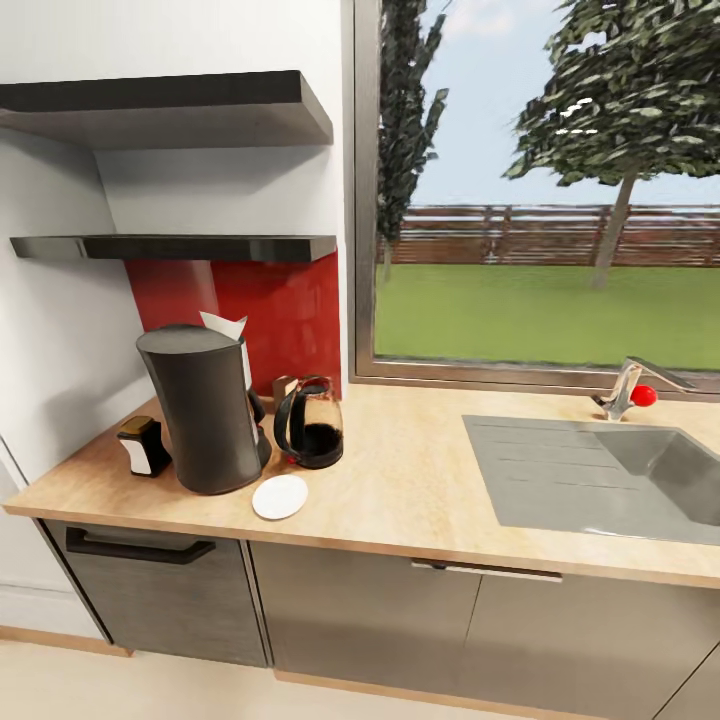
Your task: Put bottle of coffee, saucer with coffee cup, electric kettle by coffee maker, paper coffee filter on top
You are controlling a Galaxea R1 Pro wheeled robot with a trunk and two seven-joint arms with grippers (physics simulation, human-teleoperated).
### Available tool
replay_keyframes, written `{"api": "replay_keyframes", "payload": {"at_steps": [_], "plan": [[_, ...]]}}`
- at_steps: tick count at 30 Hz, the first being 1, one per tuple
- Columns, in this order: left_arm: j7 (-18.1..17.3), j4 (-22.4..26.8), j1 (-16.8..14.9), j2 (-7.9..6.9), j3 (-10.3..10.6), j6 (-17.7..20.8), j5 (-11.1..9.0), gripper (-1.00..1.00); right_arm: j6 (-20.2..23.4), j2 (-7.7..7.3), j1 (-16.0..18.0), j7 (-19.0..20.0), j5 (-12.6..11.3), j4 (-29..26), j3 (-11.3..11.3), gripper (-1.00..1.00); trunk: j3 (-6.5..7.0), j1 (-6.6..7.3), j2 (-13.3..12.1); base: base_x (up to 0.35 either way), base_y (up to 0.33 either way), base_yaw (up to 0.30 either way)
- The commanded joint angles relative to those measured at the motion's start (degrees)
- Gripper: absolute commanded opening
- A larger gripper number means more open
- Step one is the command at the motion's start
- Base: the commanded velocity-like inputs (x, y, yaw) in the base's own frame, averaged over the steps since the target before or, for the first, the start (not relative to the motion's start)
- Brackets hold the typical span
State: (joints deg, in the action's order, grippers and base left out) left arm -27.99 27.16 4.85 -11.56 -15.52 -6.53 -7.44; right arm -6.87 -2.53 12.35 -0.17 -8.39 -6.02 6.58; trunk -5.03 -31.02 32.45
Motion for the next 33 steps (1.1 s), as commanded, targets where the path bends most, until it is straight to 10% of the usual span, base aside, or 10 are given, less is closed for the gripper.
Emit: {"api": "replay_keyframes", "payload": {"at_steps": [1, 11, 22, 33], "plan": [[-0.07, -0.63, -0.01, 0.02, -0.16, 0.1, -0.29, 1.0, -0.3, -0.02, 0.05, -0.02, -0.61, 0.05, 0.46, 1.0, -0.09, -0.02, 0.09, 0.0, 0.0, 0.0], [8.02, -4.42, -0.02, 0.73, 0.04, 0.9, 0.56, 1.0, -1.49, -0.28, 0.05, 0.9, -0.77, 0.12, 0.12, 1.0, 0.06, -0.02, 0.09, 0.0, 0.0, -0.084], [9.98, -4.42, -0.02, 1.28, 0.05, 7.8, 6.97, 1.0, -1.59, -0.46, 0.05, 0.96, -0.77, 0.04, 0.07, 1.0, 0.4, -0.02, 0.09, 0.0, 0.0, -0.264], [24.77, -7.08, -0.02, 5.71, 0.08, 7.94, 13.89, 1.0, -1.65, -0.49, 0.05, 0.96, -0.75, 0.04, 0.1, 1.0, 0.41, -0.02, 0.09, 0.0, 0.0, -0.291]]}}
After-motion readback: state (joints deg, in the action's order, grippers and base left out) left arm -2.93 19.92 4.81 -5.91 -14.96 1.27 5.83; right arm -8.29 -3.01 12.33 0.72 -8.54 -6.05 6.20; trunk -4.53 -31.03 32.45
